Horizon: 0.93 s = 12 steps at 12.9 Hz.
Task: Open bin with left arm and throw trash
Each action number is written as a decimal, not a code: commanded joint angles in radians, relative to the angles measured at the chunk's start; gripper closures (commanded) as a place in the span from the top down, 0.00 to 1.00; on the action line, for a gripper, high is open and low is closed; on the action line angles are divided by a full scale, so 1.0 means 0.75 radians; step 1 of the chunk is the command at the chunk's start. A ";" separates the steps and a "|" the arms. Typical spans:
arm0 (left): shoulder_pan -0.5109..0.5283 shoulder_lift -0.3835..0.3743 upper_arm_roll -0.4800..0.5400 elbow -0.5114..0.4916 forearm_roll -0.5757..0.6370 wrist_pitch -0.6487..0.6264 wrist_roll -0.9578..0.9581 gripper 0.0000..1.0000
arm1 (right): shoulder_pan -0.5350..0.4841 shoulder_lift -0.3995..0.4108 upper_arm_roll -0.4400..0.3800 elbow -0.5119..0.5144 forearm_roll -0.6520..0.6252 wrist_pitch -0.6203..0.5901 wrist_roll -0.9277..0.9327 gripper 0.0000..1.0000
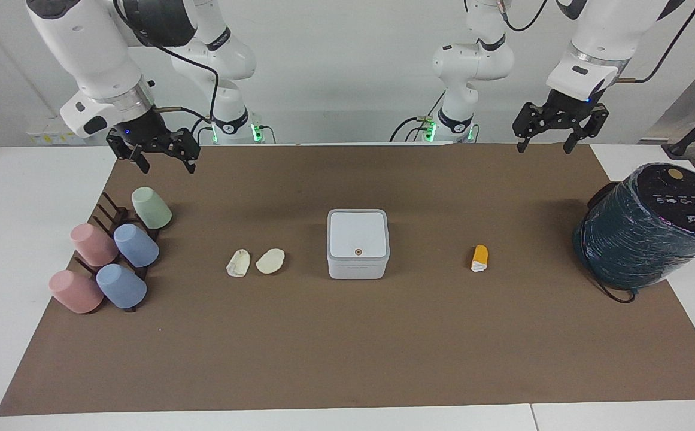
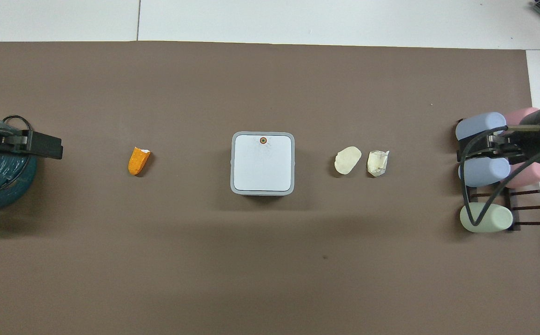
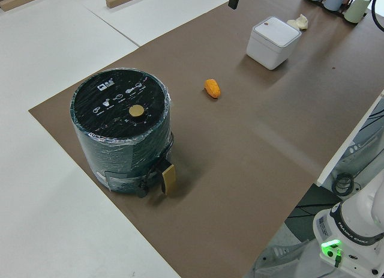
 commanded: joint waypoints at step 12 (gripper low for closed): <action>-0.313 0.076 -0.018 -0.133 -0.128 0.395 -0.493 0.28 | 0.045 0.125 0.007 -0.441 0.006 0.787 -0.022 1.00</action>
